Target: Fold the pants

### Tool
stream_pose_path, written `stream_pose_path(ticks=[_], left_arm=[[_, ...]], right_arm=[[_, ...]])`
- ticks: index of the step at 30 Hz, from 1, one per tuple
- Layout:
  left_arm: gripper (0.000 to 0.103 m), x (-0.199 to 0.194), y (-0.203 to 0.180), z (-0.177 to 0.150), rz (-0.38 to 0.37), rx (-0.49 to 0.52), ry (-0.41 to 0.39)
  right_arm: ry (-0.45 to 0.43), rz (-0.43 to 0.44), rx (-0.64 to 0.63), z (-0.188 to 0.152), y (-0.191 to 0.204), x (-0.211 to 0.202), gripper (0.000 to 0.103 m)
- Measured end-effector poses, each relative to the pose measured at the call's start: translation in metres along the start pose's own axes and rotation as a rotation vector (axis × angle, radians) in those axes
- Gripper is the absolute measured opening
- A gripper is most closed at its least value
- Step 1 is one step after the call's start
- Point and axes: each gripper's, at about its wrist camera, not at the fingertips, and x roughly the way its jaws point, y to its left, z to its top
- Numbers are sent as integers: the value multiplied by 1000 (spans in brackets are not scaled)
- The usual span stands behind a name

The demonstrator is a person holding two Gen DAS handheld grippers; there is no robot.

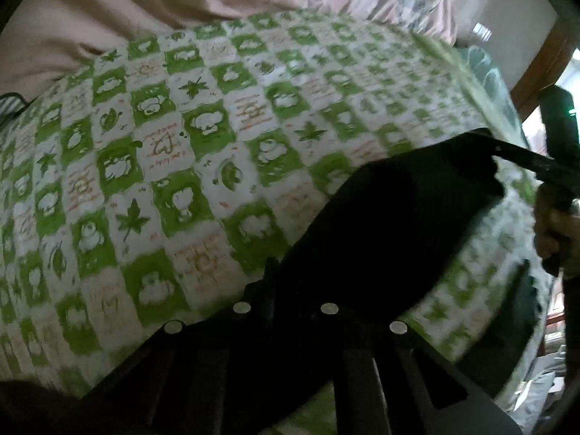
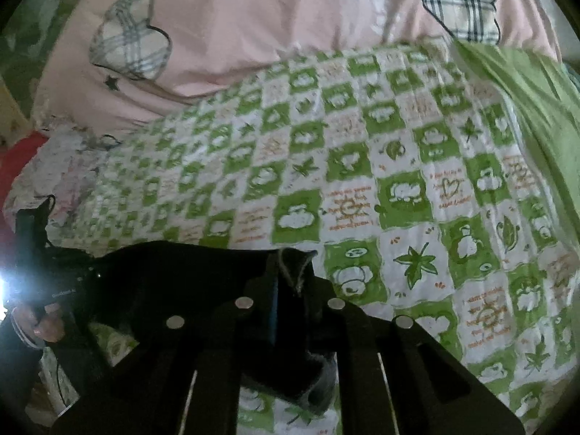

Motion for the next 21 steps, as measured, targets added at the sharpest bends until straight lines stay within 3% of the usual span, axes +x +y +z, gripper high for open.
stream_pose_path(ticks=[9,21], left_arm=[[5,-73,-52,-60,-45,47,-92],[5,-84,-93,-136,-52,62,-78]], right_arm=[[-92,134,-60,-29,-3,-57,10],[-35,181,-195,-109,5,-108,9]])
